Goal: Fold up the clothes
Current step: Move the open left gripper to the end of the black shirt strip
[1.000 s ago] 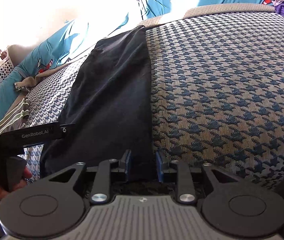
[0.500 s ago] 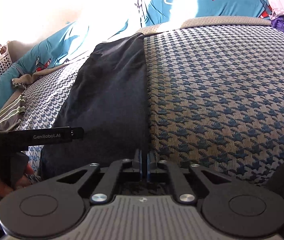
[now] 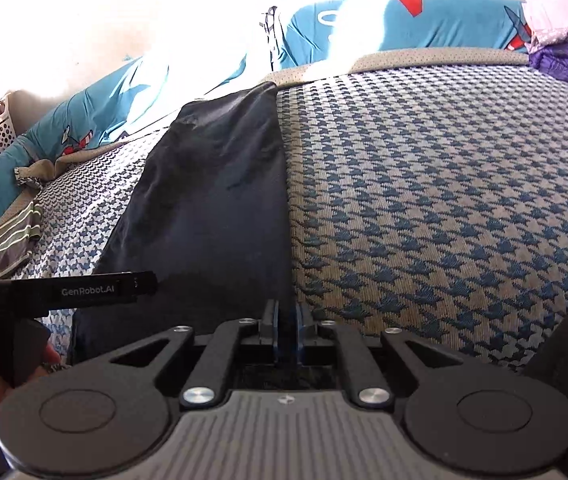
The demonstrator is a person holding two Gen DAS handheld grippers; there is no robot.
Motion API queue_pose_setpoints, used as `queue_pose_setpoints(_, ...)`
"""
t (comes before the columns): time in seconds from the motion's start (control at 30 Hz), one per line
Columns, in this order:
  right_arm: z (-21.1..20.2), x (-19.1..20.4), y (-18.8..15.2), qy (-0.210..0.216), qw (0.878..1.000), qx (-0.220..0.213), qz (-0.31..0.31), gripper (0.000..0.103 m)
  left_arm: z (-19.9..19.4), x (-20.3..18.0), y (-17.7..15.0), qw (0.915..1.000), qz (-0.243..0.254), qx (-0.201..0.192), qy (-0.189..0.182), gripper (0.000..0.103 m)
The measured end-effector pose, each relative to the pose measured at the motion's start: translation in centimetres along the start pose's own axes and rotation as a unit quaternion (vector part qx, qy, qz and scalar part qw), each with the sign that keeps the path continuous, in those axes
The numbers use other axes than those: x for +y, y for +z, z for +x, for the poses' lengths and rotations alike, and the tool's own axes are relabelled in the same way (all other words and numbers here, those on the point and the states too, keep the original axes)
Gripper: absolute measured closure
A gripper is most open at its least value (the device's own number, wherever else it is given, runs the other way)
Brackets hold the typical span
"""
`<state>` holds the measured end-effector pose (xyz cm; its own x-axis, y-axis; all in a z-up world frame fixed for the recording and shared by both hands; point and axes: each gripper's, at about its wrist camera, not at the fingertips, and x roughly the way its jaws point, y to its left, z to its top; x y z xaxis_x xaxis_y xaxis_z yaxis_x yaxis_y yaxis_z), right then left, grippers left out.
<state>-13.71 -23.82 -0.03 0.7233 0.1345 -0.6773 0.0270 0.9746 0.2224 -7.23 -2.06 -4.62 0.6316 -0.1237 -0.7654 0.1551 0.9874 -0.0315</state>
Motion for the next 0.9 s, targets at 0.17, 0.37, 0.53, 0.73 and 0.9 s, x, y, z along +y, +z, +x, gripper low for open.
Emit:
queue_pose_setpoints(0.17, 0.2, -0.6, 0.2, -0.002, 1.0, 0.005, 0.022, 0.094, 0.1, 0.7, 0.0, 0.9999, -0.009, 0.003, 0.008, 0.0)
queue_pose_setpoints(0.37, 0.2, -0.1, 0.1, 0.002, 1.0, 0.003, 0.003, 0.093, 0.5, 1.0, -0.2, 0.9997, -0.007, 0.005, 0.022, 0.0)
queue_pose_setpoints(0.53, 0.5, -0.1, -0.2, 0.006, 1.0, 0.022, 0.003, 0.086, 0.3, 1.0, -0.2, 0.9997, -0.009, 0.006, 0.024, 0.0)
queue_pose_setpoints(0.73, 0.4, -0.3, -0.2, 0.012, 1.0, 0.022, 0.01, 0.085, -0.6, 1.6, -0.3, 0.9995, -0.026, 0.008, 0.016, 0.0)
queue_pose_setpoints(0.9, 0.4, -0.5, -0.2, 0.018, 0.999, 0.023, 0.02, 0.085, -1.6, 2.1, -1.0, 0.9994, -0.031, 0.013, 0.01, 0.0)
